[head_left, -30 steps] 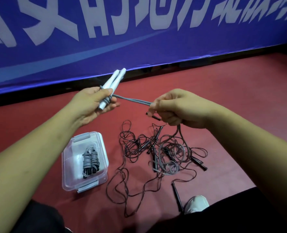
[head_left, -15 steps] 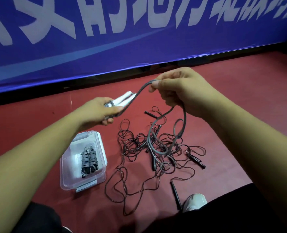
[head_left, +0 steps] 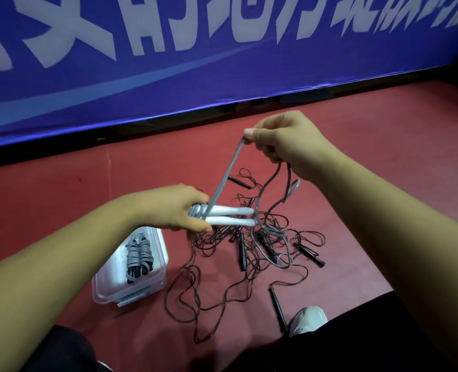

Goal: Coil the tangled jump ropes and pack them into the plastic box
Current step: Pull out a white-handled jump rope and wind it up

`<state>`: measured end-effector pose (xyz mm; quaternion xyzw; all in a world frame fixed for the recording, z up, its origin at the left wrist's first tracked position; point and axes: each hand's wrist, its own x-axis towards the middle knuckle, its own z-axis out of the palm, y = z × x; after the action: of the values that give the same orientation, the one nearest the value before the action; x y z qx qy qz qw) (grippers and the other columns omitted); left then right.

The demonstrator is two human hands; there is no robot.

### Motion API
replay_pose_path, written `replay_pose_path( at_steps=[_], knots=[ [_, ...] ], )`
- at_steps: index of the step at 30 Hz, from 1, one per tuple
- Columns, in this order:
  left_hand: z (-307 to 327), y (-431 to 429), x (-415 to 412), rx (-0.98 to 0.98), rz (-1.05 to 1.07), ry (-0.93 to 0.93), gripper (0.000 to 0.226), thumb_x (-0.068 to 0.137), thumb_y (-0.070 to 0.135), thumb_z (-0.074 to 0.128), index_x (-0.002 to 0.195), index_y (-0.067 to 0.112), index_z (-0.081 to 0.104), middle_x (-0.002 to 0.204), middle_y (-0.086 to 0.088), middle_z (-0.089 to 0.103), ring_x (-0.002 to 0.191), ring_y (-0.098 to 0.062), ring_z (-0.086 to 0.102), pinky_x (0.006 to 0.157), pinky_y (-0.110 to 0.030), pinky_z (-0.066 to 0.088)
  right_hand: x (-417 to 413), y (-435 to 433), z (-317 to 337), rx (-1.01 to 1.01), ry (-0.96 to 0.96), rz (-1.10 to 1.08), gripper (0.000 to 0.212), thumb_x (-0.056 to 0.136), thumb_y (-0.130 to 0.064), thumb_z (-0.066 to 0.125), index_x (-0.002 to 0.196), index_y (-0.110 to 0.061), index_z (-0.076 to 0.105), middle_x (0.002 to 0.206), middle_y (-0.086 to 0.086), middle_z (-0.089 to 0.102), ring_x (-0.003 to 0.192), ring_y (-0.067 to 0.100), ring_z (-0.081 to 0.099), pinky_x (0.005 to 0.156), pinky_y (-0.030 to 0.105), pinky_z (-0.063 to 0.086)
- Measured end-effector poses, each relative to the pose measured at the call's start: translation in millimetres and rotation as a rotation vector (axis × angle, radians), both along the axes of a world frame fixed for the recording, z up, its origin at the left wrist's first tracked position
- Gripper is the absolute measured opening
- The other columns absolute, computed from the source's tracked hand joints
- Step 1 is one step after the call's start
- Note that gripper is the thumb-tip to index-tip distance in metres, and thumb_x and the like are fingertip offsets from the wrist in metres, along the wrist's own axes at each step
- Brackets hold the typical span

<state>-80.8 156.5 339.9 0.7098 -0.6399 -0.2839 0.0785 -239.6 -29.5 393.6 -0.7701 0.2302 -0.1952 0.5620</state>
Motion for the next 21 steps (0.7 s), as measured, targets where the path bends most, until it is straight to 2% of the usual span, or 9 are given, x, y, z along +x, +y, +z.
replay_pose_path(
  at_steps=[5,6,8,9,11,15,17,19,21],
  knots=[
    [14,7,-7,-0.060,-0.033,0.200,0.029,0.082,0.037,0.078,0.100,0.017,0.068,0.079,-0.003,0.067,0.068,-0.010,0.060,0.066,-0.035,0.049,-2,-13,-9,0.040,0.010,-0.032,0.019,0.090,-0.019,0.071,0.077,-0.005,0.070,0.055,0.002,0.044,0.048,0.013,0.032,0.044,0.023,0.026],
    [18,8,-9,-0.071,0.010,0.348,0.030,0.082,0.031,0.079,0.104,0.013,0.067,0.084,-0.003,0.071,0.075,-0.012,0.065,0.071,-0.035,0.053,-3,-16,-11,0.083,0.010,-0.029,0.019,0.091,-0.018,0.070,0.077,-0.005,0.069,0.055,0.001,0.044,0.047,0.012,0.030,0.044,0.022,0.024],
    [25,12,-12,-0.098,0.142,0.821,0.038,0.082,0.012,0.075,0.115,0.002,0.061,0.100,-0.013,0.075,0.096,-0.028,0.072,0.083,-0.036,0.060,-4,-20,-16,0.229,0.034,0.008,0.020,0.090,-0.017,0.068,0.074,-0.008,0.065,0.053,-0.001,0.044,0.044,0.009,0.027,0.042,0.020,0.020],
    [28,12,-12,-0.143,0.211,1.037,0.040,0.081,0.004,0.073,0.119,0.000,0.058,0.102,-0.019,0.074,0.101,-0.034,0.070,0.084,-0.036,0.060,-6,-20,-18,0.329,0.072,0.042,0.017,0.087,-0.018,0.068,0.073,-0.009,0.062,0.051,-0.003,0.043,0.043,0.007,0.025,0.041,0.019,0.017],
    [32,12,-9,-0.282,0.350,1.239,0.045,0.077,0.001,0.071,0.119,0.002,0.056,0.095,-0.021,0.073,0.099,-0.036,0.071,0.080,-0.032,0.060,-8,-18,-21,0.524,0.183,0.126,0.015,0.080,-0.026,0.065,0.078,-0.012,0.060,0.051,-0.006,0.040,0.040,0.003,0.024,0.040,0.016,0.015],
    [35,8,0,-0.453,0.631,1.277,0.025,0.078,0.013,0.059,0.100,0.001,0.057,0.073,-0.010,0.069,0.075,-0.027,0.074,0.063,-0.022,0.059,-8,-10,-23,0.673,0.308,0.233,0.016,0.083,-0.030,0.061,0.084,-0.014,0.059,0.053,-0.009,0.038,0.041,0.000,0.024,0.040,0.012,0.014],
    [34,6,4,-0.503,0.714,1.280,0.027,0.080,0.017,0.060,0.106,0.010,0.058,0.068,-0.006,0.064,0.060,-0.017,0.069,0.053,-0.017,0.054,-7,-1,-24,0.707,0.342,0.262,0.016,0.084,-0.030,0.060,0.087,-0.014,0.061,0.055,-0.009,0.038,0.042,0.000,0.024,0.041,0.013,0.015],
    [33,5,9,-0.526,0.750,1.302,0.031,0.083,0.017,0.060,0.113,0.018,0.060,0.069,-0.006,0.062,0.057,-0.015,0.066,0.054,-0.017,0.054,-6,8,-25,0.750,0.348,0.295,0.017,0.084,-0.030,0.059,0.090,-0.014,0.062,0.057,-0.008,0.040,0.043,0.001,0.027,0.041,0.012,0.018],
    [32,5,13,-0.519,0.782,1.298,0.026,0.085,0.013,0.060,0.111,0.015,0.062,0.070,-0.008,0.064,0.062,-0.020,0.070,0.060,-0.021,0.058,-5,14,-22,0.768,0.338,0.314,0.018,0.085,-0.030,0.059,0.092,-0.013,0.062,0.058,-0.007,0.042,0.043,0.001,0.030,0.039,0.011,0.022]
  ],
)
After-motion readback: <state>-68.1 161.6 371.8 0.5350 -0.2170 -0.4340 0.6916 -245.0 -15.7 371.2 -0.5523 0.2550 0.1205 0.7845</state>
